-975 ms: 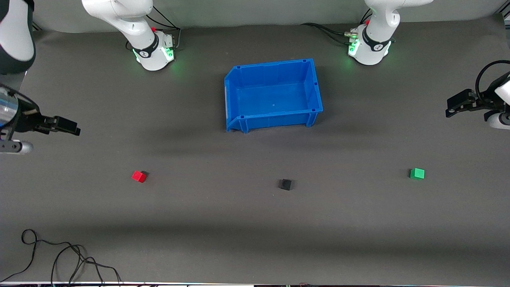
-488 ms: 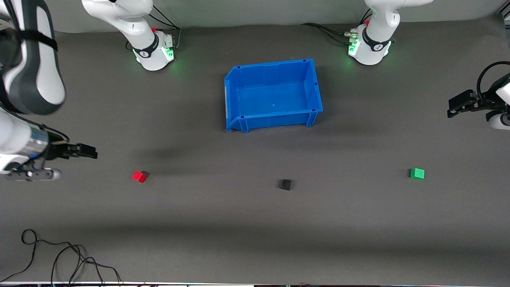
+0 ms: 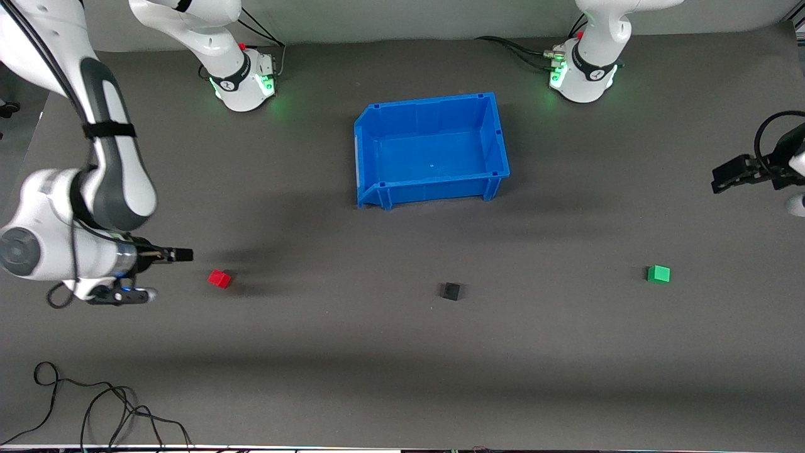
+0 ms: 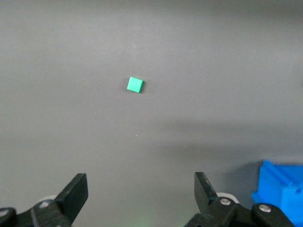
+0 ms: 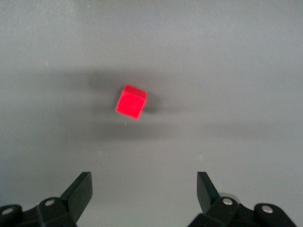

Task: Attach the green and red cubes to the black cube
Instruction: 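Move the right gripper down toward the red cube, then grasp the red cube with the right gripper while the left gripper grasps the green cube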

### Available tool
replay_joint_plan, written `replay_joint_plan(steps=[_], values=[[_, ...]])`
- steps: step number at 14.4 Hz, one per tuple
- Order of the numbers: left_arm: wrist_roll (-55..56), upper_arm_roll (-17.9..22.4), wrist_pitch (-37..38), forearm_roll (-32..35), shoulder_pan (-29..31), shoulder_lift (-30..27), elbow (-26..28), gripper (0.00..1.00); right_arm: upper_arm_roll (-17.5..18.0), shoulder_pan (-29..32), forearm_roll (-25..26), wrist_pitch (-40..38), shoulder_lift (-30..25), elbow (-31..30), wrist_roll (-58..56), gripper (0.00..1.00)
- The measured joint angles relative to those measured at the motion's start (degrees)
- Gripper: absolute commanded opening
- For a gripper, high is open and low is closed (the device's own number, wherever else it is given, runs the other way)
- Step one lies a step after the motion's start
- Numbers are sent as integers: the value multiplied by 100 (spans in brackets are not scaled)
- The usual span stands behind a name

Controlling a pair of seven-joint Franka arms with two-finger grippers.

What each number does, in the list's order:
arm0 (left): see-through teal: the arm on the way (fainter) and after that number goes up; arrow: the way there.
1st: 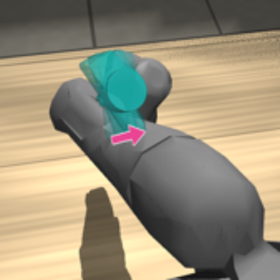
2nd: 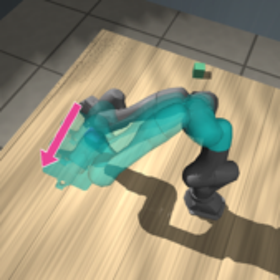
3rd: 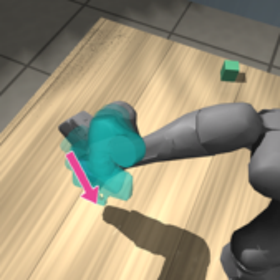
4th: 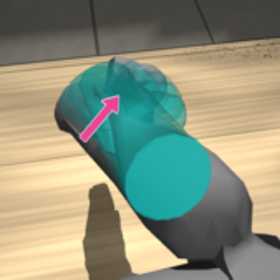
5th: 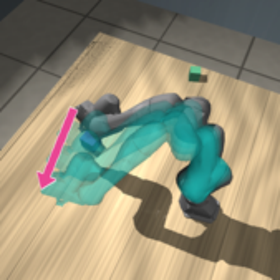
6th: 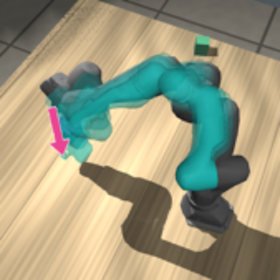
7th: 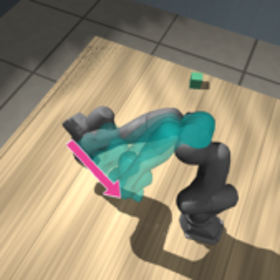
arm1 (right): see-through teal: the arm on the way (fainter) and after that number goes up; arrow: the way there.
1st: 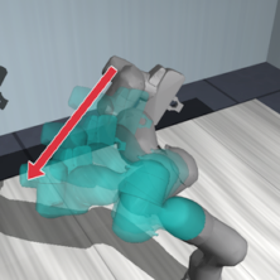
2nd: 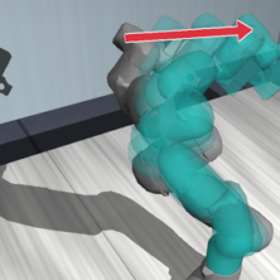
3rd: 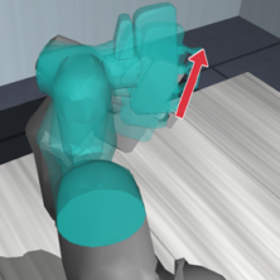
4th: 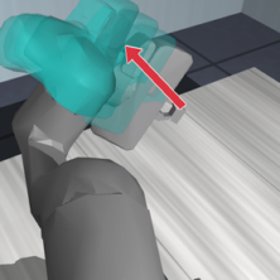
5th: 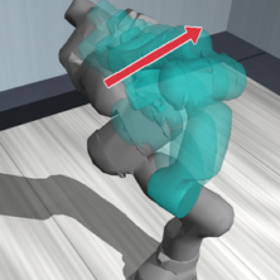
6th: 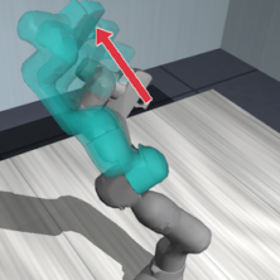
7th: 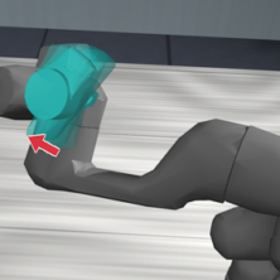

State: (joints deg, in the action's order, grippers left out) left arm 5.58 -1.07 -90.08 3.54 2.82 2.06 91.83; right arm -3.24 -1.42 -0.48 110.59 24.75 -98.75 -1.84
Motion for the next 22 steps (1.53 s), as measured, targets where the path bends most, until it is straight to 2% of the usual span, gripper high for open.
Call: replay_joint_plan(steps=[5, 7, 9, 12, 14, 16, 20, 22], values=[[2333, 7, -132, 25, 60, 171, 4, 100, -6, -59, -10, 1497, 481, -381, 319, 98], [3306, 26, -286, 24, 186, 317, 7, 100, -3, -82, -11, 1831, 735, -377, 827, 84], [4462, 42, -495, 22, 402, 503, 9, 100, 2, -209, -11, 1976, 915, -372, 1231, 76], [5823, 61, -524, -1, 694, 881, 38, 100, 1, -318, -11, 1982, 1055, -368, 1506, 75], [6288, 46, -578, -4, 723, 1261, 103, 100, -20, -312, -11, 1982, 1090, -368, 1512, 75], [6537, -12, -955, -1, 671, 1749, 134, 100, -34, -302, -11, 1981, 1097, -368, 1515, 75], [6960, -13, -1629, 22, 632, 2399, 123, 100, -43, -292, -11, 1973, 1115, -388, 1564, 43], [6969, 9, -1924, 23, 660, 2550, 125, 100, -42, -294, -11, 1973, 1125, -387, 1575, 42]])
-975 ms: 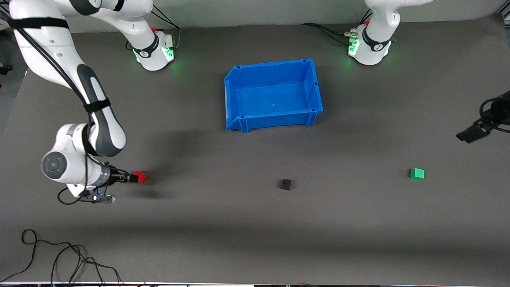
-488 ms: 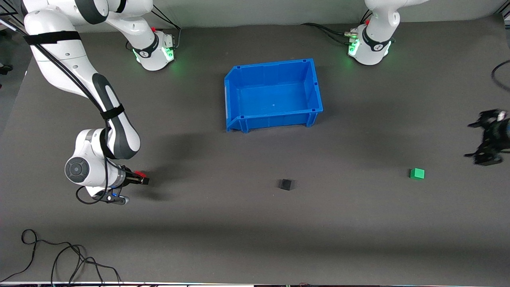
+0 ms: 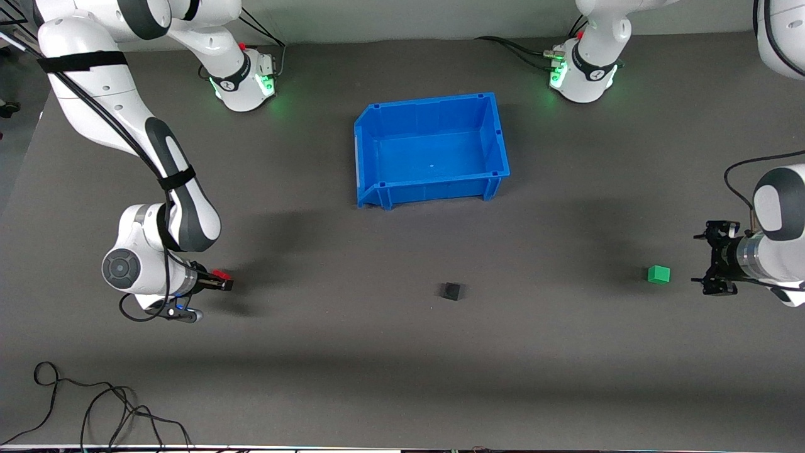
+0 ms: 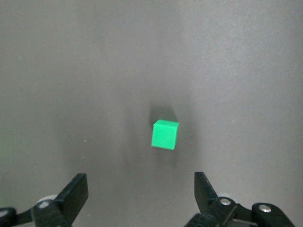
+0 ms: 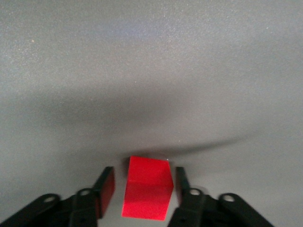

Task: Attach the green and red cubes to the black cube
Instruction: 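Grasp the red cube with the right gripper while the left gripper grasps the green cube, then carry the red and green cubes toward the black cube with both grippers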

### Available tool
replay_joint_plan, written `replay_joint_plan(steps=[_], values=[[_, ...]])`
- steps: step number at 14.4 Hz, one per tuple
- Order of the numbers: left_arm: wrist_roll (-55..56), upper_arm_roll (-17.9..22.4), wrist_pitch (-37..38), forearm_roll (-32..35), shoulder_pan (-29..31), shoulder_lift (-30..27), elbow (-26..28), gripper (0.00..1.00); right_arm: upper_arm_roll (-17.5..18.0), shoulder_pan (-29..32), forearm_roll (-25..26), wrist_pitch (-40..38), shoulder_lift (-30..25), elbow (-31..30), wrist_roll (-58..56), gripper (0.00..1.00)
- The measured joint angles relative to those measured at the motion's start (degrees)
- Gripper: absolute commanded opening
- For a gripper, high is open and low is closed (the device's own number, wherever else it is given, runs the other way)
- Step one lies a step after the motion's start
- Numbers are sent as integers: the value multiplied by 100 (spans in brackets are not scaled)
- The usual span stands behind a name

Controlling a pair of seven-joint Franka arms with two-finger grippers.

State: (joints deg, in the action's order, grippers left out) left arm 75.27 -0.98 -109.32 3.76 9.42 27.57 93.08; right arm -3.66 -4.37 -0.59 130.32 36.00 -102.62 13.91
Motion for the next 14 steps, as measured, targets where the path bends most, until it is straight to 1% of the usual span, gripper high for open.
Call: replay_joint_plan(steps=[1, 3, 5, 8, 11, 14], values=[[3, 7, -186, 1, 6, 91, 7, 100, 0, 0, 0, 2, 0, 6, 10, 42], [7, 10, -591, 6, 9, 320, 46, 100, -8, 1, 0, 3, 0, 23, 20, 22], [15, 13, -1121, 70, 10, 552, 199, 100, -35, 2, -1, 3, 2, 25, 67, 21], [31, 18, -1740, 514, 20, 784, 608, 100, -30, -21, -5, 2, 5, 48, 562, 21], [36, 19, -2246, 745, 22, 839, 1057, 100, 16, -317, -12, -196, -21, 342, 1704, 21], [36, 17, -2428, 780, 21, 839, 1239, 99, 47, -888, -22, -688, -47, 875, 3193, 21]])
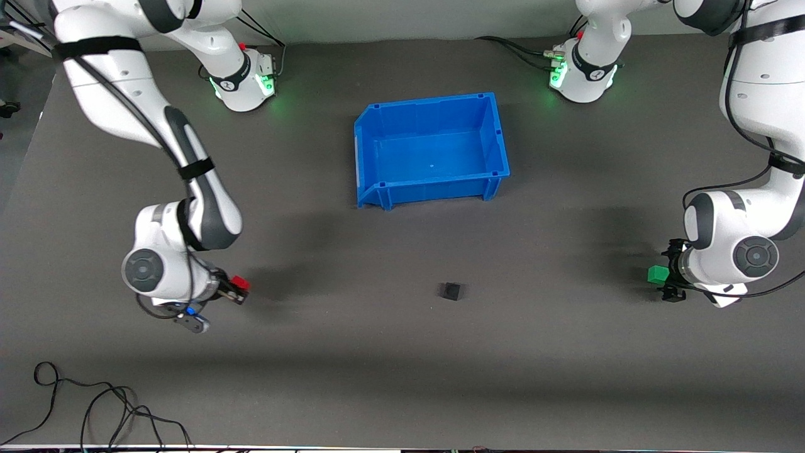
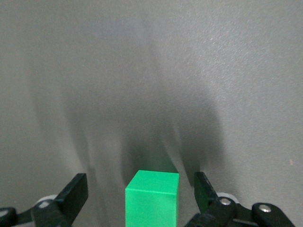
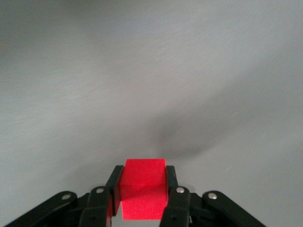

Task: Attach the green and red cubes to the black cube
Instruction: 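Carry the red and green cubes toward the black cube with both grippers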

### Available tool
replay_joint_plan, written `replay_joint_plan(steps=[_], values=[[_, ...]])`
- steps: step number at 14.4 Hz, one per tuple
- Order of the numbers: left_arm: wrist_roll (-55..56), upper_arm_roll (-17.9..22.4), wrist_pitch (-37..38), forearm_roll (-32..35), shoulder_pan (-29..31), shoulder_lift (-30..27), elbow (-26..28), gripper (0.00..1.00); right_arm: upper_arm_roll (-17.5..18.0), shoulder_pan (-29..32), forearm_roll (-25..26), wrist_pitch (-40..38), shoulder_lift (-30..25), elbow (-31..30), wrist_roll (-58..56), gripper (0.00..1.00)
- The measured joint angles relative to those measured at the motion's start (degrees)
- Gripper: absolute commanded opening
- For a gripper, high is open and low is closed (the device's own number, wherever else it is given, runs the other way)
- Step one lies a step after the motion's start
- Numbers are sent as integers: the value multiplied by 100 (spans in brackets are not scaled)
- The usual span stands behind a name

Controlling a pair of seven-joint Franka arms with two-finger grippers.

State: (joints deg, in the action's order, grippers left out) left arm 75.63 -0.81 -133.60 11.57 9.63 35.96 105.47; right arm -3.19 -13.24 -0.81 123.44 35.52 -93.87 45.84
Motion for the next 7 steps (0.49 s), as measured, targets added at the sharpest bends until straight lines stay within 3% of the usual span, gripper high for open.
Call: replay_joint_plan(steps=[2, 3, 5, 6, 7], values=[[2, -1, -29, 10, -1, 0, 15, 78, 4, -399, -2, -93, 1, 219, 898, 21], [11, -1, -53, 11, -1, 0, 19, 48, 5, -570, -21, -95, 11, 286, 1308, 21], [28, -1, -121, 11, -1, -8, 16, 10, 5, -827, -202, -95, 104, 445, 2091, 21], [32, -1, -133, 11, -1, -14, 13, 0, 5, -922, -319, -95, 200, 558, 2446, 21], [37, -1, -136, 11, -1, -19, 13, 0, 5, -1000, -411, -94, 330, 707, 2809, 21]])
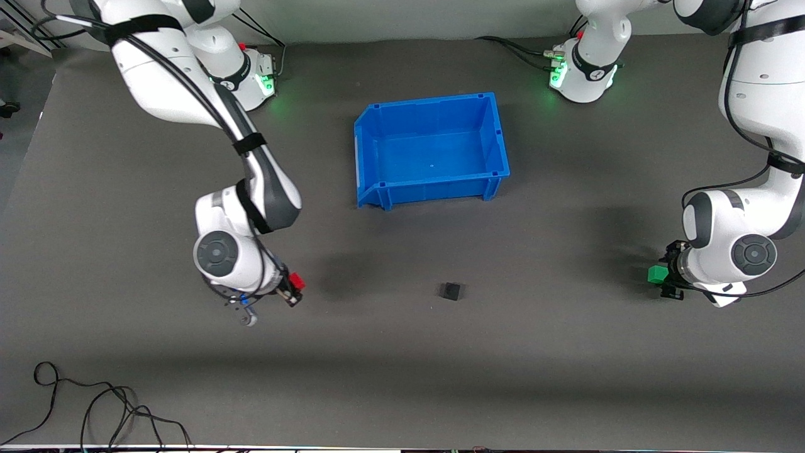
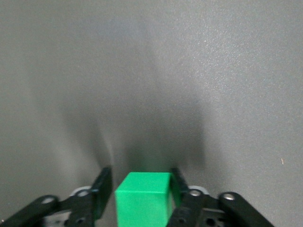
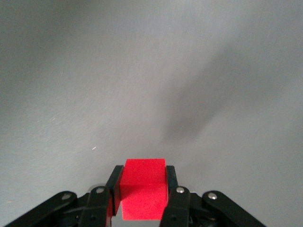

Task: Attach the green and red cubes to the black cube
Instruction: 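Carry the red and green cubes toward the black cube with both grippers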

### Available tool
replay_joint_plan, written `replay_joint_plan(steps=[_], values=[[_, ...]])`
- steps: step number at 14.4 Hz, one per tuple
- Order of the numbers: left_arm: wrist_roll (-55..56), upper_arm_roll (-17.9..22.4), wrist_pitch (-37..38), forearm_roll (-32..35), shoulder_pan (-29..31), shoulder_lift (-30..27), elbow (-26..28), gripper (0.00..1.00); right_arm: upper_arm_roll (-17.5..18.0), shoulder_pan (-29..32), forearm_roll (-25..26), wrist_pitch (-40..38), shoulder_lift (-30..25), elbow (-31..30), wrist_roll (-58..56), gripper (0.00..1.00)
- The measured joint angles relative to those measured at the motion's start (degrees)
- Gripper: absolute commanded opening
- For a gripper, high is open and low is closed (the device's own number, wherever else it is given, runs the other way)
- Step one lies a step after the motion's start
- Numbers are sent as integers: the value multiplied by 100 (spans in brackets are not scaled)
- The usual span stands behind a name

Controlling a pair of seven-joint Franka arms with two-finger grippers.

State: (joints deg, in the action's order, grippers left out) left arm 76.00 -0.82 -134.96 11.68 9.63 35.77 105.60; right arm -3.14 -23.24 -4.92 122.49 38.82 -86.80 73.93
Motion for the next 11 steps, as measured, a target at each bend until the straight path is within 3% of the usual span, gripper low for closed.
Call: replay_joint_plan(steps=[6, 11], values=[[355, -35, 27, -3, -19, -61, -44, 0, 66, -67, -603, 13, 823, 744, 1527, 21], [1376, -372, 210, -154, -316, -105, -393, 0, 234, -71, -761, 14, 1167, 1171, 2461, 21]])
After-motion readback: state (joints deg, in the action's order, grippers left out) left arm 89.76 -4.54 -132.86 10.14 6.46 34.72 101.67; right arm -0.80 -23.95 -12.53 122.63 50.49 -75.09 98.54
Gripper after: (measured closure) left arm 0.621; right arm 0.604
